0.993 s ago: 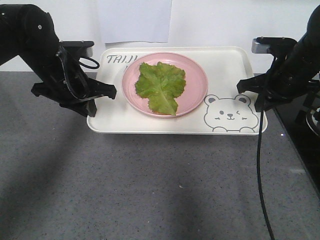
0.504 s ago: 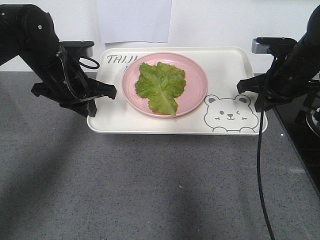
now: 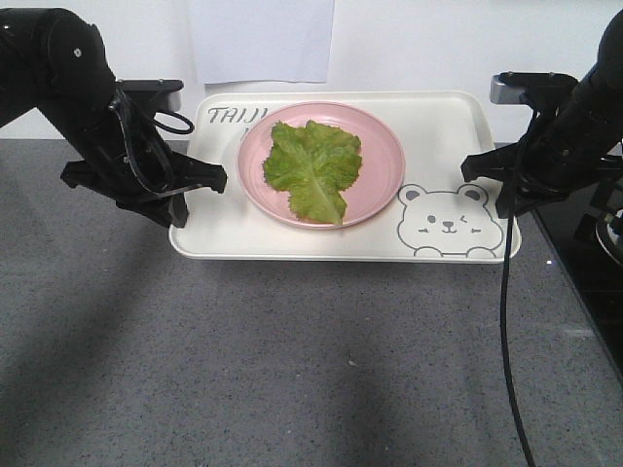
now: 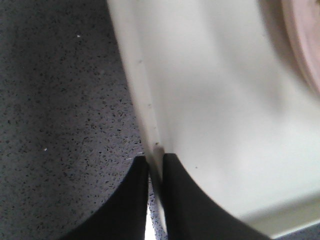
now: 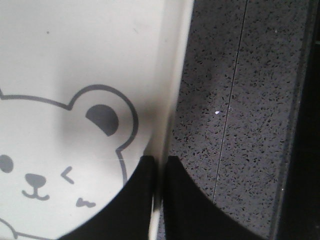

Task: Transfer vegetables to tray and serve
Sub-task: 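Hold the cream tray level with both grippers while the base moves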

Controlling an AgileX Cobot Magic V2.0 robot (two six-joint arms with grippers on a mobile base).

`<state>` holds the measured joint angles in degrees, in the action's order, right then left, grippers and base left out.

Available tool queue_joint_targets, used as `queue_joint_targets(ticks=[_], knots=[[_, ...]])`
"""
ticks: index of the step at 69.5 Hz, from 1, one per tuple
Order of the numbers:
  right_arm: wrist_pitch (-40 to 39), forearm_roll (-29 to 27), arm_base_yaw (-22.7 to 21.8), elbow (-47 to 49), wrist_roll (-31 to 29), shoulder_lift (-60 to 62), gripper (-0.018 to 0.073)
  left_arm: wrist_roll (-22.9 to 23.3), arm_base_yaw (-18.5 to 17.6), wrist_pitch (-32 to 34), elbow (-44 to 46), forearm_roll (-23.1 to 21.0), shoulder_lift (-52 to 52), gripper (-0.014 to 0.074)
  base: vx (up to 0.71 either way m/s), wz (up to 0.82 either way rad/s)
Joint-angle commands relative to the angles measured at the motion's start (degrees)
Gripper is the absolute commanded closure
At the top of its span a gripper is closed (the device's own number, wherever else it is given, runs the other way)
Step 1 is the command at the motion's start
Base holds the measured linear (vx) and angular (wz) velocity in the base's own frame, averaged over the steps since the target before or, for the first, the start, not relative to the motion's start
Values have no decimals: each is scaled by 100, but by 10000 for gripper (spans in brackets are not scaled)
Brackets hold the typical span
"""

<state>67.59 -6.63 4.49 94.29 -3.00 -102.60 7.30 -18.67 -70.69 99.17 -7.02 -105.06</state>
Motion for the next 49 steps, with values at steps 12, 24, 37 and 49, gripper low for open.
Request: queue_joint_targets(ticks=[12, 24, 37, 49], knots=[[-328, -424, 62, 180, -175, 320, 566, -148, -94, 313, 204, -517, 358, 603, 0, 0], [-328, -424, 62, 180, -175, 320, 566, -148, -94, 313, 204, -517, 358, 603, 0, 0], [-328, -424, 62, 180, -175, 320, 566, -148, -94, 313, 204, -517, 358, 603, 0, 0], [-328, -428, 62, 180, -175, 320, 566, -148, -94, 329, 204, -517, 358, 603, 0, 0]])
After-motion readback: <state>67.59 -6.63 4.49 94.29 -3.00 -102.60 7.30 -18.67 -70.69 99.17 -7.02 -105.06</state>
